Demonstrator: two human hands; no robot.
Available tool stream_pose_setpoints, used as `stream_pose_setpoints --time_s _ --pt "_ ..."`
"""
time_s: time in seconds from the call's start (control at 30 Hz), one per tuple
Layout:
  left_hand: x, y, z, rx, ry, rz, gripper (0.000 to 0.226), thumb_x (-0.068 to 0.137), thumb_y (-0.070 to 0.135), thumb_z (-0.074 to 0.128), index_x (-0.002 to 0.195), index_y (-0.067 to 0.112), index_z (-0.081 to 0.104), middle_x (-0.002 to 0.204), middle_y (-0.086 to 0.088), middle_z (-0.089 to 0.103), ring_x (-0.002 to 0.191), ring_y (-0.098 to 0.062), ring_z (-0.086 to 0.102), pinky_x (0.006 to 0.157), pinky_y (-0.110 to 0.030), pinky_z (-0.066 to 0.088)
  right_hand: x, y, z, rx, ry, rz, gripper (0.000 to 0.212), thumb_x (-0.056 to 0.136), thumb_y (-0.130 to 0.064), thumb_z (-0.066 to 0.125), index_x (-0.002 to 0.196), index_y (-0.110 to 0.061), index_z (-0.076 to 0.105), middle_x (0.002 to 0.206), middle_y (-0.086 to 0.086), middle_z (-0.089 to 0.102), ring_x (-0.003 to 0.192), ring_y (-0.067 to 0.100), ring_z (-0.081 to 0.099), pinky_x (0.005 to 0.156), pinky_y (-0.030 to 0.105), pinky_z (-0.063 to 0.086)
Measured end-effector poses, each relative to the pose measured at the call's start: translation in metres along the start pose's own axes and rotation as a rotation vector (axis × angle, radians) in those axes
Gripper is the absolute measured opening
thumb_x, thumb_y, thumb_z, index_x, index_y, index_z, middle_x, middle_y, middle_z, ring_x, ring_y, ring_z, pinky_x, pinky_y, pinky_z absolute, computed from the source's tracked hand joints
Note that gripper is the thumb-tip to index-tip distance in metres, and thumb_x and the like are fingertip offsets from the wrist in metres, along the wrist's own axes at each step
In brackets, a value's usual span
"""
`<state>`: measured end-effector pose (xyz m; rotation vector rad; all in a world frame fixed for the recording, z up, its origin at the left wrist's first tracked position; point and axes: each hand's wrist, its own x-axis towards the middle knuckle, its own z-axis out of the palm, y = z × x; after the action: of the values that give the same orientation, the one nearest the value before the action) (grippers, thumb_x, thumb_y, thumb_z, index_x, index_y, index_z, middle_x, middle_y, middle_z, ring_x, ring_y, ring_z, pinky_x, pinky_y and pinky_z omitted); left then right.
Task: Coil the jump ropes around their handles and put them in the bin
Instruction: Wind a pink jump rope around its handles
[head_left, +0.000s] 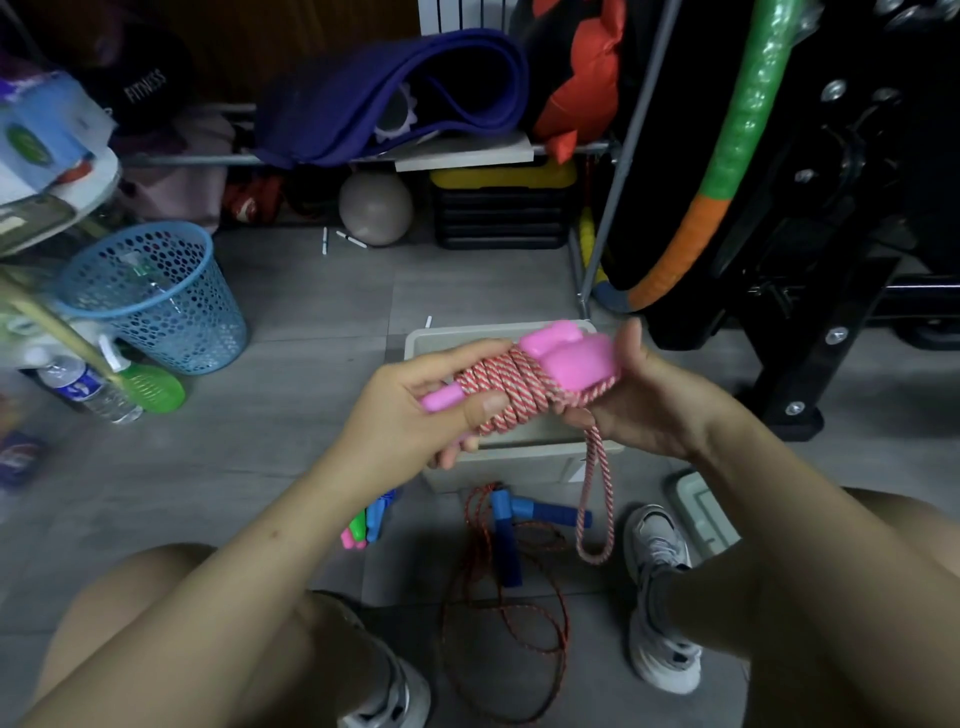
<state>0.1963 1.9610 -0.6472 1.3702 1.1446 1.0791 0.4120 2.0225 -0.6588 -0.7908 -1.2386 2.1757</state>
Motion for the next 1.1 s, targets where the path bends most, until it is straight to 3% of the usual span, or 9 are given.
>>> stream_pose_setpoints --time_s 0.1,0.2,0.33,0.4,0.5,0.57,0.7,0.9,1.1 --pt "0.007 -0.003 -0.004 -0.028 0.076 -0.020 0.038 0.073 0.030 0.069 0.108 0.041 0.064 0.051 -0.004 0.060 0.036 -0.014 0.045 0.038 -0.019 0.039 0.004 0.009 0.006 -0.043 -0.054 -0.103 0.068 0.062 -0.048 0.082 0.109 -0.008 0.052 0.093 -0.001 0.065 0.069 0.008 0.046 0.059 0.019 0.036" --pt "0.010 -0.002 0.000 -0.049 0.099 -0.036 0.037 0.071 0.030 0.064 0.108 0.039 0.063 0.048 -0.004 0.058 0.034 -0.014 0.044 0.036 -0.017 0.038 0.009 0.021 0.017 -0.192 0.148 -0.175 0.028 0.076 -0.019 0.066 0.101 -0.016 0.053 0.073 -0.006 0.062 0.054 0.005 0.037 0.050 0.017 0.028" --pt "0.012 -0.002 0.003 -0.095 0.104 -0.053 0.037 0.071 0.034 0.064 0.108 0.040 0.062 0.049 -0.006 0.058 0.033 -0.013 0.045 0.035 -0.017 0.038 0.017 0.034 0.026 -0.471 0.381 -0.290 0.035 0.083 -0.018 0.069 0.111 -0.025 0.050 0.070 0.010 0.060 0.058 0.015 0.052 0.059 0.029 0.043" --pt "0.012 -0.003 0.005 -0.099 0.109 -0.054 0.036 0.072 0.032 0.063 0.107 0.039 0.062 0.048 -0.006 0.058 0.032 -0.013 0.044 0.035 -0.016 0.037 0.018 0.039 0.030 -0.626 0.541 -0.340 0.033 0.081 -0.025 0.070 0.110 -0.022 0.053 0.069 0.018 0.061 0.058 0.015 0.052 0.061 0.030 0.041" --pt "0.013 -0.003 0.009 -0.099 0.109 -0.051 0.032 0.077 0.025 0.063 0.107 0.038 0.063 0.047 -0.006 0.057 0.032 -0.014 0.043 0.034 -0.016 0.037 0.019 0.046 0.035 -0.787 0.728 -0.421 0.019 0.086 -0.016 0.065 0.101 -0.016 0.054 0.051 -0.003 0.049 0.047 0.004 0.046 0.048 0.015 0.030" --pt "0.014 -0.003 0.009 -0.103 0.115 -0.051 0.033 0.076 0.027 0.064 0.106 0.038 0.063 0.047 -0.006 0.057 0.033 -0.014 0.043 0.035 -0.017 0.038 0.018 0.049 0.038 -0.840 0.800 -0.455 0.014 0.088 -0.017 0.063 0.097 -0.015 0.053 0.051 -0.007 0.051 0.050 0.003 0.050 0.047 0.015 0.033" --pt "0.016 -0.003 0.007 -0.105 0.134 -0.035 0.036 0.072 0.029 0.064 0.107 0.038 0.063 0.047 -0.005 0.057 0.035 -0.015 0.045 0.034 -0.017 0.038 0.017 0.055 0.043 -0.861 0.792 -0.421 0.014 0.093 -0.024 0.056 0.098 -0.012 0.054 0.059 0.004 0.063 0.049 0.011 0.054 0.054 0.033 0.044" --pt "0.016 -0.005 0.007 -0.089 0.152 -0.018 0.036 0.071 0.031 0.065 0.106 0.039 0.063 0.049 -0.007 0.059 0.035 -0.015 0.045 0.035 -0.017 0.038 0.014 0.050 0.044 -0.640 0.657 -0.320 0.016 0.096 -0.017 0.051 0.082 -0.014 0.058 0.064 -0.001 0.064 0.055 0.010 0.064 0.059 0.027 0.054" --pt "0.019 -0.004 0.005 -0.066 0.172 -0.011 0.036 0.073 0.031 0.065 0.107 0.041 0.062 0.050 -0.005 0.060 0.036 -0.015 0.046 0.036 -0.019 0.038 0.010 0.045 0.043 -0.538 0.588 -0.296 0.025 0.097 -0.011 0.047 0.076 -0.017 0.061 0.064 -0.002 0.059 0.056 0.002 0.056 0.059 0.017 0.049"
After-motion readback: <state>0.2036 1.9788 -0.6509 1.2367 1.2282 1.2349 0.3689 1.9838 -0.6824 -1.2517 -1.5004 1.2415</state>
